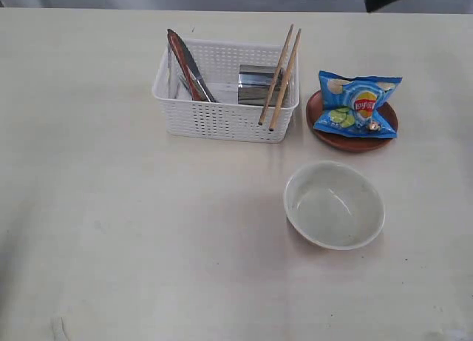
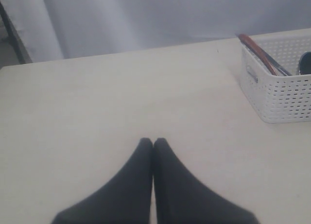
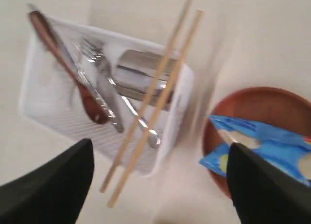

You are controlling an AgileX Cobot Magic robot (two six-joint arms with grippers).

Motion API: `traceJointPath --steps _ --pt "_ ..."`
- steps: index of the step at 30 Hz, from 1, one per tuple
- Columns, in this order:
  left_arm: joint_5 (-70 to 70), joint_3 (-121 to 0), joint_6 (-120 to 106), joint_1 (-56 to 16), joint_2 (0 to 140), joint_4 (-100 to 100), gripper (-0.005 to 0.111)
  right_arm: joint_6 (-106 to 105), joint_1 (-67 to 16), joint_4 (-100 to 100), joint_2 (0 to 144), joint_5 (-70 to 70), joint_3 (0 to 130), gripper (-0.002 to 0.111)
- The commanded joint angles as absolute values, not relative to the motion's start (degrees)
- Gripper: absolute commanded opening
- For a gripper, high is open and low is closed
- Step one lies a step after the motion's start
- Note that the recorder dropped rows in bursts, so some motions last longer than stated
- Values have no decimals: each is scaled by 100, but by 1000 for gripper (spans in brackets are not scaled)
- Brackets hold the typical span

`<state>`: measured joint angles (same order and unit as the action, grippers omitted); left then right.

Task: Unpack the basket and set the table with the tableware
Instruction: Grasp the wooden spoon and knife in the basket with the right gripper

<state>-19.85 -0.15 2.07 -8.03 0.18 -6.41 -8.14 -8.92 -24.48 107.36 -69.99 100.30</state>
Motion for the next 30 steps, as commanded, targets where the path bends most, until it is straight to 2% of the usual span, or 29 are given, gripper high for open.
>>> traceJointPath --steps 1,9,17,25,30 --pt "-1972 0 237 -803 0 -575 0 -966 -1685 -2578 10629 -6996 10246 71" --pt "-1972 0 237 -803 0 -575 0 -169 -3158 -1542 11172 -5801 10419 71" --pt "-1972 0 237 -803 0 -575 0 -224 -3492 -1338 12430 -5202 11129 70" --pt "-1972 0 237 -803 0 -575 0 -705 -3552 -1271 13171 -4558 11444 41" --pt "-1972 0 237 -803 0 -575 0 -844 -3679 -1223 13298 -4142 11444 38"
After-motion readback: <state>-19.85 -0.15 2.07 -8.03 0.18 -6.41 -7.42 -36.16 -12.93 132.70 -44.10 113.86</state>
